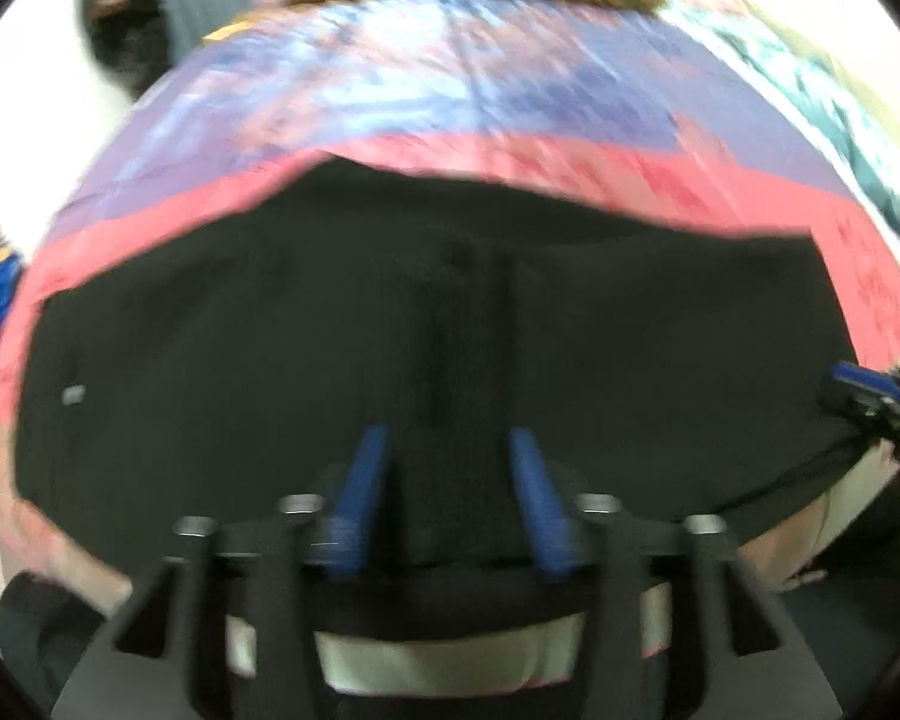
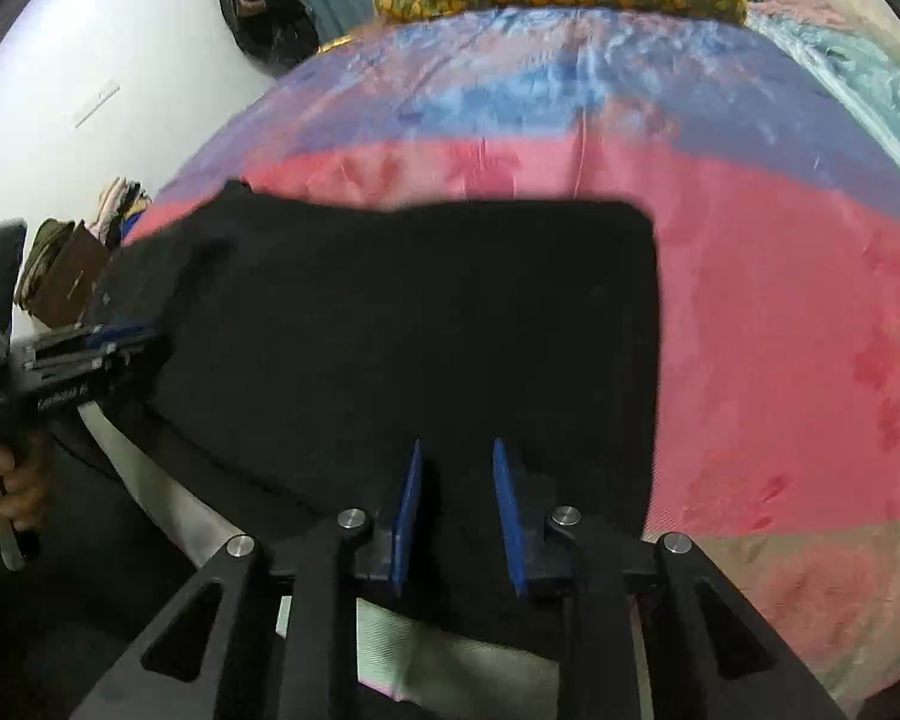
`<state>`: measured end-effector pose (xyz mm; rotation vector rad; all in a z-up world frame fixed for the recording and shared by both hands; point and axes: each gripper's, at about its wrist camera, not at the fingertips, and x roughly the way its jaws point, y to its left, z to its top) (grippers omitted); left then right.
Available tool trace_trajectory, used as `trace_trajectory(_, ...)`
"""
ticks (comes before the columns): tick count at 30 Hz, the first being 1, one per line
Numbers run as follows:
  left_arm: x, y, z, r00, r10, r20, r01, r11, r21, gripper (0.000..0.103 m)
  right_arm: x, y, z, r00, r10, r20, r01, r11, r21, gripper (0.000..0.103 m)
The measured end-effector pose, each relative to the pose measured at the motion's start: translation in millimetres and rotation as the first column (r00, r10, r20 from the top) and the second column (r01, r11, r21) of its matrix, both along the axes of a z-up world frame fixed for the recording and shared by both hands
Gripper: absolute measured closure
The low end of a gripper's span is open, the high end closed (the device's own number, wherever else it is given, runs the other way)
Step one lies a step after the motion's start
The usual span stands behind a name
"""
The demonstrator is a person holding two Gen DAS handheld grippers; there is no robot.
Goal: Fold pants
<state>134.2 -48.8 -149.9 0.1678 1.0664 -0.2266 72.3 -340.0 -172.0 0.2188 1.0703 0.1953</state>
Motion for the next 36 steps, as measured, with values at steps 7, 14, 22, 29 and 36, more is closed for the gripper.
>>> trace_trajectory(7,17.2,-7.1,31.6,0.989,-0.002,0.145,0.013,0.997,-0.076,0.030,47.0,-28.2,57.6,0.992,-0.068,0.104,0.062,0.997,0.053,0.077)
trace_trajectory(14,63.0,-38.5,-30.0,0.998,0.031,0.053,-0.037,0.991,0.130,0.045,76.3,-25.7,-17.5,0.988,-0.138,-0.063,0.143,0.987,0.078,0.077)
trace_trajectory(22,5.7,-7.7,12.2,0.991,0.033,0.134,-0.035,0.999,0.018,0.023,-11.6,-0.8,37.0,0.988,-0.123,0.095,0.108,0.984,0.142,0.072)
trace_trajectory(29,-9.8,-6.7,-13.5,0.997,0.007,0.073,-0.015,0.995,0.100,0.031,-29.7,26.1,1.0,0.993,-0.115,0.013,0.114,0.990,0.079,0.072)
trace_trajectory(36,-12.3,-3.3,-13.0,0.998,0.022,0.051,-0.028,0.992,0.123,0.019,-26.8,38.1,-13.3,0.991,-0.134,-0.010,0.134,0.991,0.001,0.036)
